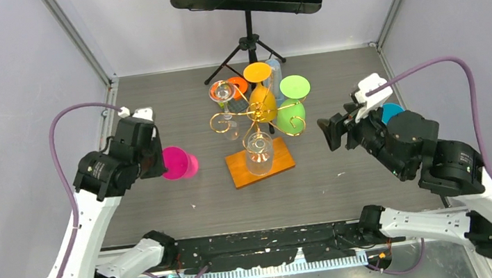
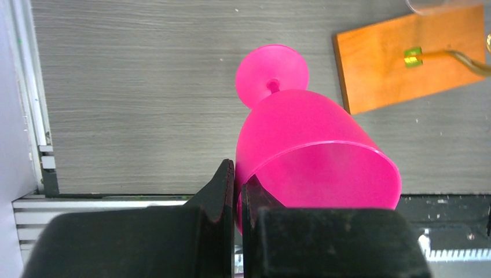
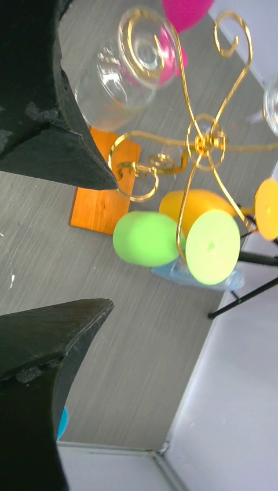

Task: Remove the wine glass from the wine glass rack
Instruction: Place the wine glass at the center of the board.

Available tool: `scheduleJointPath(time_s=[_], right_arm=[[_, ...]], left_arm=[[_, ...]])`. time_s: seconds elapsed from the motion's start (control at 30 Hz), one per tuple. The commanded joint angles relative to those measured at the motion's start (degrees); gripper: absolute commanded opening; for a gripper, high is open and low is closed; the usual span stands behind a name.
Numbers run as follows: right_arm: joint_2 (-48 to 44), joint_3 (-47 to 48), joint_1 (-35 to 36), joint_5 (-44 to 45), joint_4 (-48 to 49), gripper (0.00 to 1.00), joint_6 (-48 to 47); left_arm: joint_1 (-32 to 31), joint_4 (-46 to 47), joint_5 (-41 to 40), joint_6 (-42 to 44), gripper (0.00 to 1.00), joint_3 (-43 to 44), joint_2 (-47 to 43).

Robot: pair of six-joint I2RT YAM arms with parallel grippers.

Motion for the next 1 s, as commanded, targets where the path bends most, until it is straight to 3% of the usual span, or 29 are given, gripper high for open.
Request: scheduleJointPath(time_s=[0.0, 0.2, 0.37, 0.6, 0.97], right_arm=[[2.1, 0.9, -10.0, -10.7, -1.9, 0.75, 4.0], [3.5, -2.2, -18.5, -22.1, 1.8, 0.75, 7.2], [3.9, -4.0, -21.9, -24.0, 3.5, 0.74, 9.4], [1.5, -6.6, -23.0, -25.1, 4.3, 0.74, 10.0], [-3.3, -9.7, -23.2, -26.3, 2.3, 0.75, 9.4]], left_arm=[[6.9, 4.7, 2.6, 5.0, 0.00, 1.8, 0.6], [15.0, 7.6, 5.5, 7.3, 0.00, 0.8, 3.0], [22.6, 10.0, 7.4, 9.3, 0.00, 1.1, 7.0], [32.8, 15.8, 12.7, 9.3, 0.00, -0.6, 14.1], [39.7, 21.9, 15.1, 6.6, 0.00, -0.5, 24.0]])
